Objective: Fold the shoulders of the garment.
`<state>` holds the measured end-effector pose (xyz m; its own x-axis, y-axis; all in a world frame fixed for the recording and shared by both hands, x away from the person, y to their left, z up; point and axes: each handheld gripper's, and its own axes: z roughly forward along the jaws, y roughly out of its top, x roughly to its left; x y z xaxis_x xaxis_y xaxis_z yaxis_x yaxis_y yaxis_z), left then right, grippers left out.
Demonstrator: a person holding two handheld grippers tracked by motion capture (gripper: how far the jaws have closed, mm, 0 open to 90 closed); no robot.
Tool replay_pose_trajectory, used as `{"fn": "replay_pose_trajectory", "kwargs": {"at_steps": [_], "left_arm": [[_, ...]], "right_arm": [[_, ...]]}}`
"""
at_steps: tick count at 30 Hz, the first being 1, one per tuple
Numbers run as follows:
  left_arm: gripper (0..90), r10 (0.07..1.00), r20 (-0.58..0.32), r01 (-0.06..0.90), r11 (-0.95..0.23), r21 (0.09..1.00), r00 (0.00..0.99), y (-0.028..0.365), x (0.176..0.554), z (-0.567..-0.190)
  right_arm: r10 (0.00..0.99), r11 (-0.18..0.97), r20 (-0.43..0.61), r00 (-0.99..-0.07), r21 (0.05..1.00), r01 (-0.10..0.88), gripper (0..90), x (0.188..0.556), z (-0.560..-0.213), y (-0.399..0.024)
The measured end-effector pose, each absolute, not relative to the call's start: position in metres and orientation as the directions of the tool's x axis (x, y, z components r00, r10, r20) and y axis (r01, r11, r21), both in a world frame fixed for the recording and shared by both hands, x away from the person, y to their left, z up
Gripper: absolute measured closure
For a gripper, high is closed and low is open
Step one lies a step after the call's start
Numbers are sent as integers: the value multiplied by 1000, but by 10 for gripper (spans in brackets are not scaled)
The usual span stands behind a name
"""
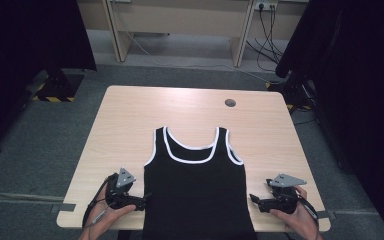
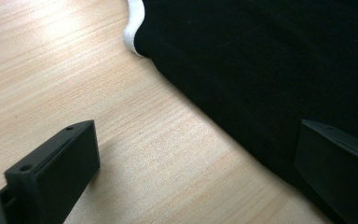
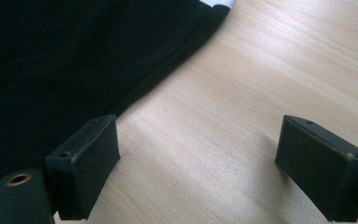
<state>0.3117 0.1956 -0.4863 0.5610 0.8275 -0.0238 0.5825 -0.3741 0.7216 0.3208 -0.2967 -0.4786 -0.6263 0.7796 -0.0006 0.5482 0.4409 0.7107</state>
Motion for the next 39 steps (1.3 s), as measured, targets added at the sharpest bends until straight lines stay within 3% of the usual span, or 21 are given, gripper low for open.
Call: {"fn": "replay_pose_trajectory", "kwargs": {"at_steps": [19, 39], "left_arm": [[22, 832, -50, 590, -348, 729, 553, 199, 317, -485], [28, 842, -43, 576, -330, 748, 538, 192, 353, -468]], "right_arm": [[778, 443, 0, -628, 709, 548, 132, 321, -478, -297], [775, 446, 0, -632, 709, 546, 132, 321, -479, -297]]}}
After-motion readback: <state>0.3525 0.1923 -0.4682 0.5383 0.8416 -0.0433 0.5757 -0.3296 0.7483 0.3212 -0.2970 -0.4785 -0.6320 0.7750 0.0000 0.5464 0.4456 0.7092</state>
